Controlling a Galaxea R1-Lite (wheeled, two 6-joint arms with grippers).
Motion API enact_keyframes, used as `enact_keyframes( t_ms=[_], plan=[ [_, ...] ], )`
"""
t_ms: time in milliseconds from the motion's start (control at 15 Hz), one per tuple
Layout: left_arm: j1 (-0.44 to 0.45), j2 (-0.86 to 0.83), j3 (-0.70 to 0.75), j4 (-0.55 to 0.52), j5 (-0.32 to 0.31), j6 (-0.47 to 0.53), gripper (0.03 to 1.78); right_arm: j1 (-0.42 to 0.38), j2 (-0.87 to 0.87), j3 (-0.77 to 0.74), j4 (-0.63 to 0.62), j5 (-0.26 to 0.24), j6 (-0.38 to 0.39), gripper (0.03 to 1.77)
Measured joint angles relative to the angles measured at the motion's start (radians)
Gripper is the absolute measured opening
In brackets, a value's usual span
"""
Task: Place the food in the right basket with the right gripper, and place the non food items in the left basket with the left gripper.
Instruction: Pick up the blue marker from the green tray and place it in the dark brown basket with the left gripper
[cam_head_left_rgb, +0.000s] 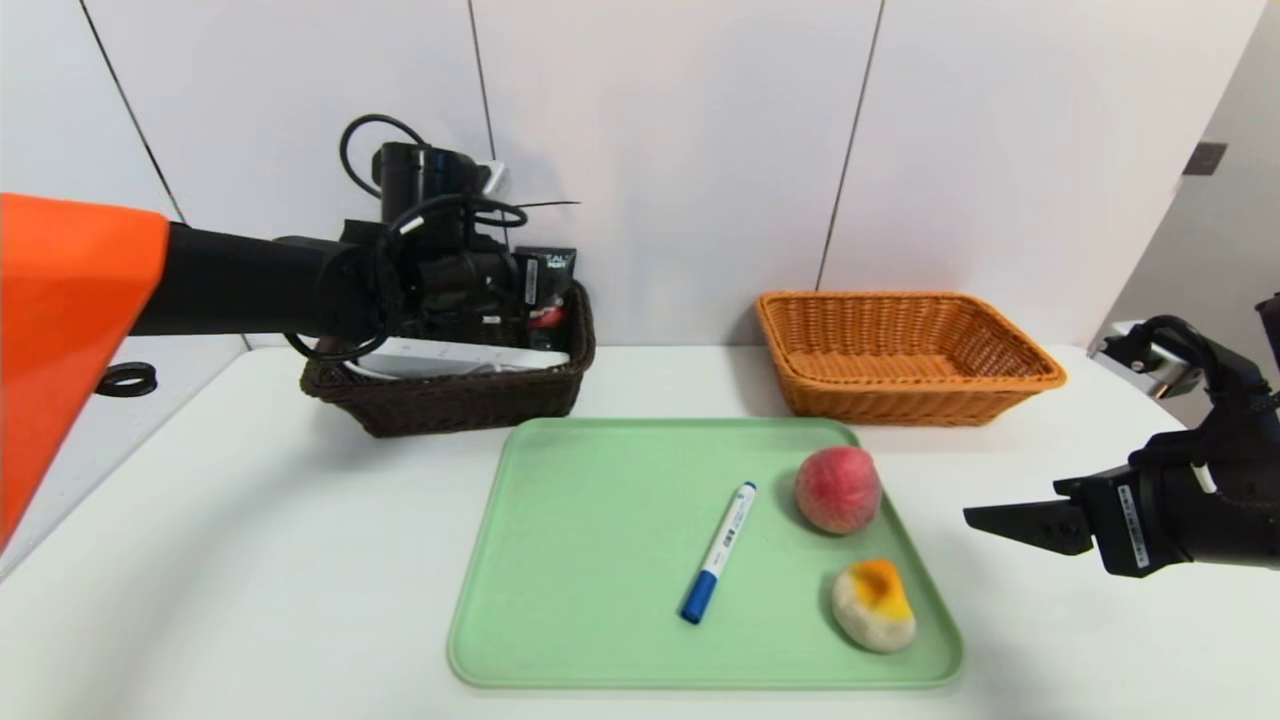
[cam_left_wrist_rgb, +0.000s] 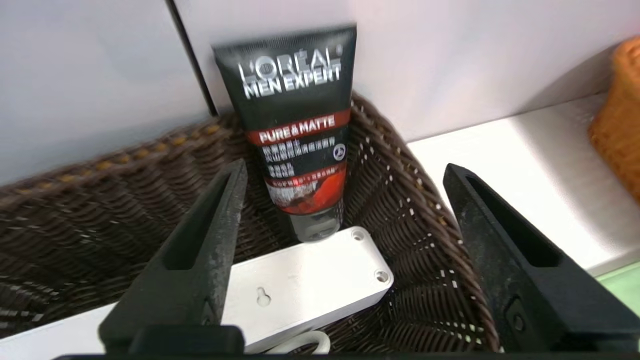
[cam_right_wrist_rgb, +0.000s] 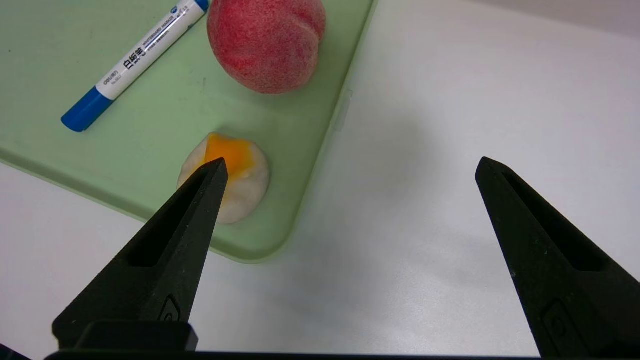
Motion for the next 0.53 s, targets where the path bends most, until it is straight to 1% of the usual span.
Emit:
enact_keyframes(
  t_ms=[267, 400, 533],
  plan=[
    [-0.011, -0.125, 0.003, 0.024, 0.0, 0.001, 1.53, 0.0, -0.006, 0.002, 0.0, 0.001, 0.001, 1.71],
    [-0.059, -0.193, 0.011, 0.083, 0.007, -0.011, 1.56, 0.0, -0.009, 0.003, 0.0, 0.001, 0.002, 1.71],
    [-0.138, -0.251, 0.029, 0.15, 0.035, -0.04, 1.6, 0.0, -0.012, 0.003, 0.0, 0.0, 0.003, 1.71]
  ],
)
